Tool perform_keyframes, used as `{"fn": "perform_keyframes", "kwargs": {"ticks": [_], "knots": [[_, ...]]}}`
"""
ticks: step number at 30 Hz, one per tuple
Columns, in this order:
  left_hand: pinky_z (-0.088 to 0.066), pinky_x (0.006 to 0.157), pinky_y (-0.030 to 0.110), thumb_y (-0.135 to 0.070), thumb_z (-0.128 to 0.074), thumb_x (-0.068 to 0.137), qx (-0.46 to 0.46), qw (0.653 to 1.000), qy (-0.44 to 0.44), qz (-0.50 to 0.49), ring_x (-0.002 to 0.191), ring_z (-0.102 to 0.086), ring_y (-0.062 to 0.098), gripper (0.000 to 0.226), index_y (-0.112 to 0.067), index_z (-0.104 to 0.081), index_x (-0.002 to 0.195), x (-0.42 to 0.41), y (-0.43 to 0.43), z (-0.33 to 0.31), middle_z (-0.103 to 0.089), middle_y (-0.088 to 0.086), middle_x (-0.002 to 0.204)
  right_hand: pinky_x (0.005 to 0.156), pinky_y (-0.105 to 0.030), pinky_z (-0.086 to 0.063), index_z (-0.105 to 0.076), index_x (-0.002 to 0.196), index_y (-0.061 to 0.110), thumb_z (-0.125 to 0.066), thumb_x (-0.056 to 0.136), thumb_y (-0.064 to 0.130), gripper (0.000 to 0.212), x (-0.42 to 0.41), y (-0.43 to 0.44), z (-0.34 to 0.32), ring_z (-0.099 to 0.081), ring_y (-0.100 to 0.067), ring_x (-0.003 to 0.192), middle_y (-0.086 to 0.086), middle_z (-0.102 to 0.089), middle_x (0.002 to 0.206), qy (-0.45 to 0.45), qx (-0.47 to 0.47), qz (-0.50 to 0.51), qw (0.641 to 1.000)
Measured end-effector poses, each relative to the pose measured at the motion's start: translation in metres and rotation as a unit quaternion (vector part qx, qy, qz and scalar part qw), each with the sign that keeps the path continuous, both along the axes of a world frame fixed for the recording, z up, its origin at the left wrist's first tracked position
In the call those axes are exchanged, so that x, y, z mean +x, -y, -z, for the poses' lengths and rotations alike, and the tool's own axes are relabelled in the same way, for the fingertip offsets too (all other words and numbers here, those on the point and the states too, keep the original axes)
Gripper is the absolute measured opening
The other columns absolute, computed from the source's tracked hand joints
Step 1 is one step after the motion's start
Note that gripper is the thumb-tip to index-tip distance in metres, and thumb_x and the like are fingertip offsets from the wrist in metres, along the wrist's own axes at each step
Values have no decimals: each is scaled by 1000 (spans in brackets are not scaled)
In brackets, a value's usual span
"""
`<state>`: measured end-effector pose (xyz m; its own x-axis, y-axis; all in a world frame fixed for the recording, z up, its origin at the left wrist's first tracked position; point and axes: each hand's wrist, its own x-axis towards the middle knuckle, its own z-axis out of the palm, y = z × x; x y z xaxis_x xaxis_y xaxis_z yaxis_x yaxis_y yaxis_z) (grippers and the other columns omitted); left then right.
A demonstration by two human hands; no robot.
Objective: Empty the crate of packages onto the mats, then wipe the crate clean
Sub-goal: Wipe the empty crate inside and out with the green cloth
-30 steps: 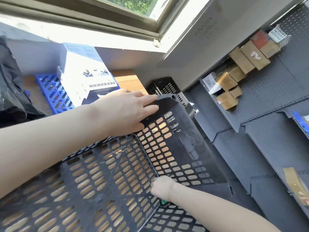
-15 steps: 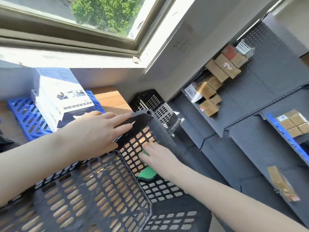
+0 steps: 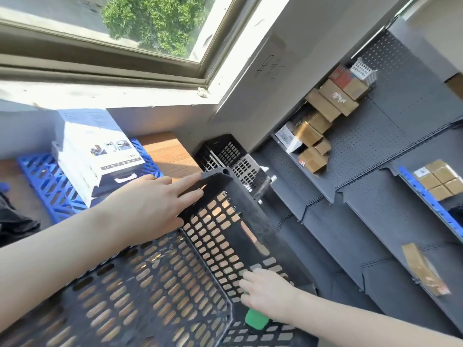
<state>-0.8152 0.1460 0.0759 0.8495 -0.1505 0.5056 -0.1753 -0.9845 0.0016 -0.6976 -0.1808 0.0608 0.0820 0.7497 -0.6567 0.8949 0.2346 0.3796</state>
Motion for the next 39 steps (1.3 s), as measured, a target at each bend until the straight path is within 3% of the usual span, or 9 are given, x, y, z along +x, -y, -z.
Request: {"fn": "perform_keyframes", "kwargs": {"ticks": [5,9,11,17,21,24,28,32,39], "knots": [[-51,50,33,-41,-87,55,-4,1000,4,0,64,-66,25,66,-17,-68,113,1,-1,0,-64,9,126,67,-28,-52,-70,82,17,-80,66,18,19,20,-84,-27,-56,-18,83,-2,-64,89,0,188,-35,982],[-55,51,37,-39,-85,59,-9,1000,11,3,67,-66,27,65,-16,-66,117,2,-2,3,-61,9,130,70,-34,-49,-67,91,10,-50,85,9,18,34,-144,-50,-55,-23,86,-8,-62,96,35,332,-22,943],[-55,51,38,-38,-84,61,-9,1000,13,1,67,-66,27,64,-15,-65,118,2,-2,3,-60,9,131,72,-35,-49,-67,93,10,-44,88,8,23,37,-144,-46,-56,-24,88,-9,-63,102,45,325,-42,944],[-54,51,37,-39,-84,62,-7,1000,-28,-1,65,-66,27,63,-16,-65,118,0,-2,1,-60,8,131,71,-26,-43,-66,83,21,-72,74,18,11,23,-53,-31,-51,-17,83,4,-65,89,4,161,-51,986],[-55,70,41,-44,-66,82,-3,998,-61,-13,87,-67,28,61,-20,-50,136,-1,0,-3,-41,5,150,61,-21,-43,-59,67,30,-80,64,33,22,5,6,-33,-48,-13,76,13,-55,70,-20,0,-47,999],[-54,76,41,-46,-58,88,-18,997,-70,-22,96,-65,28,60,-23,-43,141,-1,2,-2,-33,2,155,64,-21,-46,-58,69,26,-77,69,26,19,11,-6,-35,-47,-14,77,10,-56,74,-25,38,-55,997],[-55,58,39,-44,-75,74,-1,998,-58,-20,75,-68,28,62,-19,-57,128,-2,-1,-2,-52,6,140,79,-30,-50,-64,87,15,-67,83,15,5,30,-75,-43,-52,-19,89,-1,-64,96,-18,168,-75,983],[-55,55,40,-42,-76,71,-5,998,-54,-15,69,-67,27,58,-18,-60,122,1,-2,0,-55,6,135,79,-37,-49,-66,93,9,-46,94,4,20,58,-154,-59,-55,-25,89,-7,-64,98,16,318,-77,945],[-55,53,37,-39,-75,71,-7,997,-73,-10,66,-66,27,60,-17,-61,124,0,-3,-1,-55,6,138,77,-30,-47,-63,83,13,-67,85,6,8,42,-110,-51,-53,-22,90,-2,-65,94,-9,254,-74,964]]}}
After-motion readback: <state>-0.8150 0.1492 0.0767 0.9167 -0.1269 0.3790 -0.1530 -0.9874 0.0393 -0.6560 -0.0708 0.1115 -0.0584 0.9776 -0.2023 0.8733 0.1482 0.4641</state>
